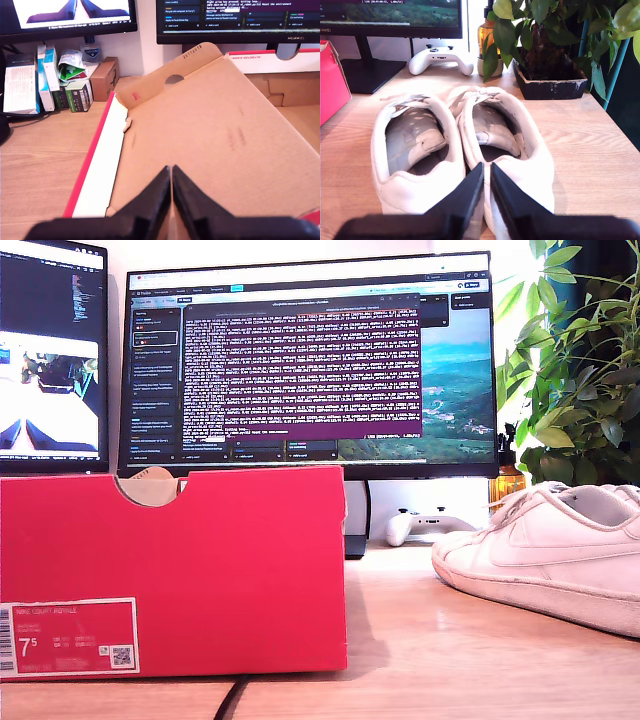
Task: Pack the white shoes by picking the first shoe and placing it inside the red shoebox, left side, then picking and rotating the second shoe and placing it in the shoebox
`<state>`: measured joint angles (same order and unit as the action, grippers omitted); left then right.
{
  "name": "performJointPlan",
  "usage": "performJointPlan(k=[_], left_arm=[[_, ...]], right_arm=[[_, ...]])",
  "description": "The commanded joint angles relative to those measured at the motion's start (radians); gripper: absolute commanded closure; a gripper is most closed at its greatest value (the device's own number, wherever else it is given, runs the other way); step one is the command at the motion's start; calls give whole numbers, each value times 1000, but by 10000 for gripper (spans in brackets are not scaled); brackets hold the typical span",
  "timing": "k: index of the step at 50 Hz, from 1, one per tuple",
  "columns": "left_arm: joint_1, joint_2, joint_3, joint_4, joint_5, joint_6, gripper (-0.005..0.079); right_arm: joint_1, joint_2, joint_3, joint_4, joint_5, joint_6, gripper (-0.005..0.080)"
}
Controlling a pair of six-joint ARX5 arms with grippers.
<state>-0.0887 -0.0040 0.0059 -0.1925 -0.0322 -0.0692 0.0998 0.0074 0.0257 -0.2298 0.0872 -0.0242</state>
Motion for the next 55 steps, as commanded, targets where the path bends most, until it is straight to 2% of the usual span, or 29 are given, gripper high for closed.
performJointPlan(k=[1,13,23,36,39,44,50,55], left_arm=[[5,-8,-30,-12,-1,-2,762],[5,-8,-30,-11,0,-3,762],[5,-8,-30,47,23,-40,762],[5,-8,-26,225,131,-95,762],[4,-8,-26,274,150,-180,762],[4,-8,-22,343,195,-224,762],[-5,-8,15,338,276,-222,762],[-19,-8,70,274,322,-211,762]], right_arm=[[0,-6,3,0,1,-27,765],[1,-6,3,1,-3,-13,765],[1,-6,3,76,-11,127,764],[5,-6,3,281,-65,363,764],[5,-6,3,333,-84,384,764],[5,-6,9,393,-127,395,765],[5,-6,37,396,-176,395,765],[5,-5,76,370,-186,394,765]])
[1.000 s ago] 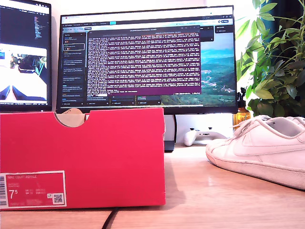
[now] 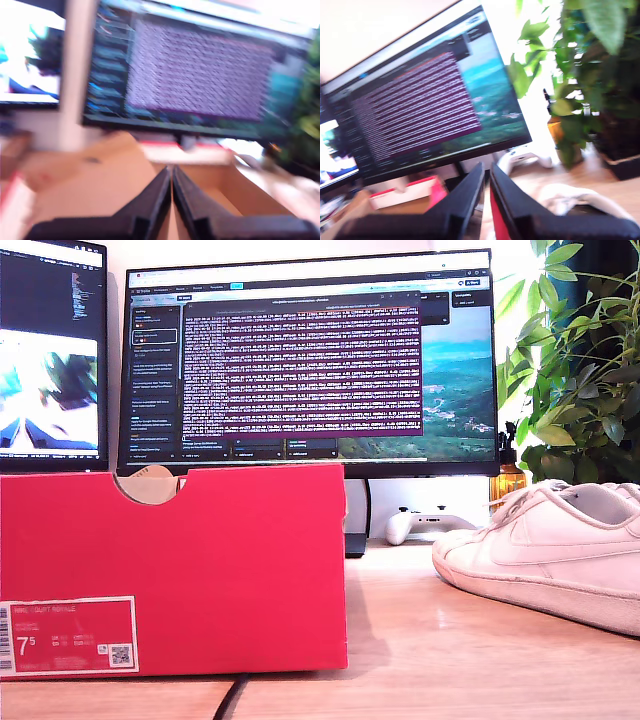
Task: Pack the white shoes by picking the first shoe and placing it inside the red shoebox, left side, then picking and rotating the second shoe and placing it in the shoebox
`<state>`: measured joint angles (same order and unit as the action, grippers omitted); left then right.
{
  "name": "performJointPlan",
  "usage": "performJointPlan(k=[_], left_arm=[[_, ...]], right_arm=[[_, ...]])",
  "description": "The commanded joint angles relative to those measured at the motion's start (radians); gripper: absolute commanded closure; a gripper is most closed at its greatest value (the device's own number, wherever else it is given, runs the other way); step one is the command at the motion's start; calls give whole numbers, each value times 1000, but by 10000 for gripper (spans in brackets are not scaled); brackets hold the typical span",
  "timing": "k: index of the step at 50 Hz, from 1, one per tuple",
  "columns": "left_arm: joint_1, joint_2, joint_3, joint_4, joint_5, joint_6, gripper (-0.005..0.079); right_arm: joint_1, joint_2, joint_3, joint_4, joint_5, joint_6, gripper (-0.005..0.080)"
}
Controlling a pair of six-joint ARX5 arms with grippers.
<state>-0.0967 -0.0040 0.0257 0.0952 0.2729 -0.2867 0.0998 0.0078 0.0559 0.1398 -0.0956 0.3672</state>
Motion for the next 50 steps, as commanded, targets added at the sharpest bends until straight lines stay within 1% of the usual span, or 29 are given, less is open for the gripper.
performJointPlan(k=[1,3,4,5,7,8,10,11,12,13,14,16,17,18,19,20,22,23,24,25,26,28,29,31,32,34,37,43,50], left_arm=[[-13,-8,66,-36,22,6,762],[-18,-8,100,-87,34,49,762],[-20,-7,117,-115,39,49,762],[-21,-5,133,-139,42,93,762],[-24,7,171,-194,49,109,762],[-25,13,187,-222,55,172,762],[-28,30,229,-295,67,196,762],[-29,38,247,-329,72,251,762],[-30,50,268,-367,77,273,762],[-31,62,288,-403,84,273,762],[-31,71,303,-432,89,333,762],[-34,99,340,-505,96,360,762],[-35,112,355,-535,97,431,762],[-37,127,372,-568,98,459,762],[-39,143,386,-596,98,459,762],[-42,158,399,-623,98,539,762],[-49,190,423,-679,98,564,762],[-53,204,433,-701,98,643,762],[-58,225,446,-733,97,670,762],[-64,242,454,-757,97,670,762],[-70,259,462,-782,97,740,762],[-86,298,476,-832,97,760,762],[-92,313,480,-850,97,810,762],[-114,351,486,-891,96,825,762],[-122,364,487,-905,93,860,762],[-146,393,488,-929,85,870,762],[-185,431,488,-956,44,917,762],[-265,490,488,-988,-72,925,762],[-323,546,487,-961,-166,923,762]], right_arm=[[5,-5,56,-7,-3,3,765],[5,-1,76,-23,-4,3,765],[5,3,87,-32,-3,1,765],[5,8,96,-41,-3,-2,765],[5,22,119,-61,-3,-2,765],[5,29,127,-71,-3,-1,765],[5,51,151,-96,-3,-2,765],[5,63,162,-107,-3,-3,765],[5,77,174,-117,-3,-5,765],[5,90,184,-126,-3,-7,765],[5,103,194,-136,-3,-10,765],[5,138,217,-154,-3,-18,765],[5,155,229,-160,-3,-35,765],[5,176,241,-166,-3,-43,765],[5,196,253,-169,-3,-43,765],[5,215,264,-172,-2,-68,765],[5,258,288,-179,-2,-89,765],[5,280,300,-183,-2,-105,765],[5,305,314,-186,-2,-117,765],[5,330,327,-191,-2,-117,765],[5,349,339,-195,-2,-134,765],[5,406,373,-207,-2,-143,765],[5,427,386,-213,-2,-146,765],[5,483,419,-222,-2,-149,765],[5,510,436,-234,-2,-157,765],[5,563,471,-253,-2,-159,765],[5,639,526,-290,-3,-159,765],[5,769,640,-390,-3,-168,765],[5,895,758,-522,-3,-222,765]])
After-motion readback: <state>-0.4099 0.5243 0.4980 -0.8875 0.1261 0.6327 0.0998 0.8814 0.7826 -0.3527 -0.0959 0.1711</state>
